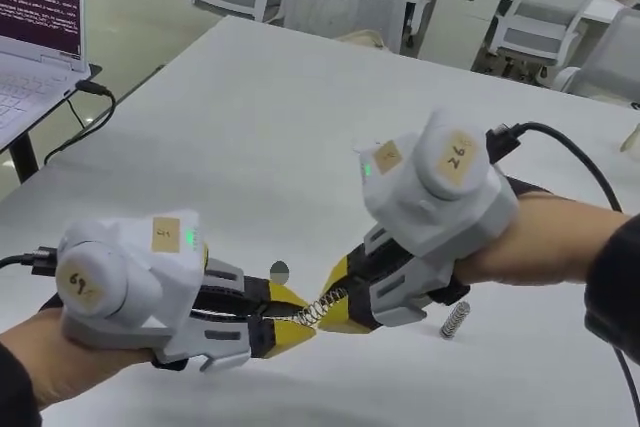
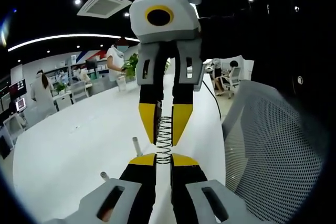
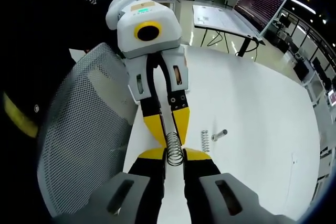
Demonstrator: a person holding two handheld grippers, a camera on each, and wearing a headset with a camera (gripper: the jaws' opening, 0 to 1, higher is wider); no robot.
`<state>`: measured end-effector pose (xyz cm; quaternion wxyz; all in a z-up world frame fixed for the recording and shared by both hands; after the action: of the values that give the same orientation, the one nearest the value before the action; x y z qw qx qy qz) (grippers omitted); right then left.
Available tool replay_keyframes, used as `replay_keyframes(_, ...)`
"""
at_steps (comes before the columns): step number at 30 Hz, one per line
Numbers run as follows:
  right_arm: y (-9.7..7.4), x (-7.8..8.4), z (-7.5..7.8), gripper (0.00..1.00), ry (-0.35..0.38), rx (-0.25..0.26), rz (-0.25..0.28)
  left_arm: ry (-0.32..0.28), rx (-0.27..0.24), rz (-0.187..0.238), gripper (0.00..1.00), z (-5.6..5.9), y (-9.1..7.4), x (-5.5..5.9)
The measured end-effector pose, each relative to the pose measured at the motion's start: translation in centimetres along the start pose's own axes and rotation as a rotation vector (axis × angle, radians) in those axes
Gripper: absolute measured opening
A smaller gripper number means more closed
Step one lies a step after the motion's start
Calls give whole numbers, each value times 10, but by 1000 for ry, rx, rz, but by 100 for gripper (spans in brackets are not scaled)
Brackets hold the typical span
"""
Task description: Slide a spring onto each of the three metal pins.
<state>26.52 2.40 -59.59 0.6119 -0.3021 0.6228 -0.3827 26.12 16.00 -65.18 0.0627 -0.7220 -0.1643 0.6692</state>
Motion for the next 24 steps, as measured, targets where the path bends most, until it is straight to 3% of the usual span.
replay_keyframes(16, 1, -9, -3, 9, -36, -3, -20, 1, 8, -19, 2, 1, 3, 0)
replay_keyframes(24, 2, -13, -4, 8, -64, -6, -72, 4, 19, -27, 2, 2, 6, 0)
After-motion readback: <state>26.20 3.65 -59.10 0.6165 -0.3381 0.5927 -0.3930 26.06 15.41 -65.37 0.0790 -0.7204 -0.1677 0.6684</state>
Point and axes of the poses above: the centre of the closed fingertips' face, and the gripper's own axes: y roughly forward along the fingers, z roughly to its right, x roughly out of its underside, the point moved 10 cm from there along -y, roughly backward along the fingers, and after that the axes turned 1 degree about x, right-handed, at the moved point
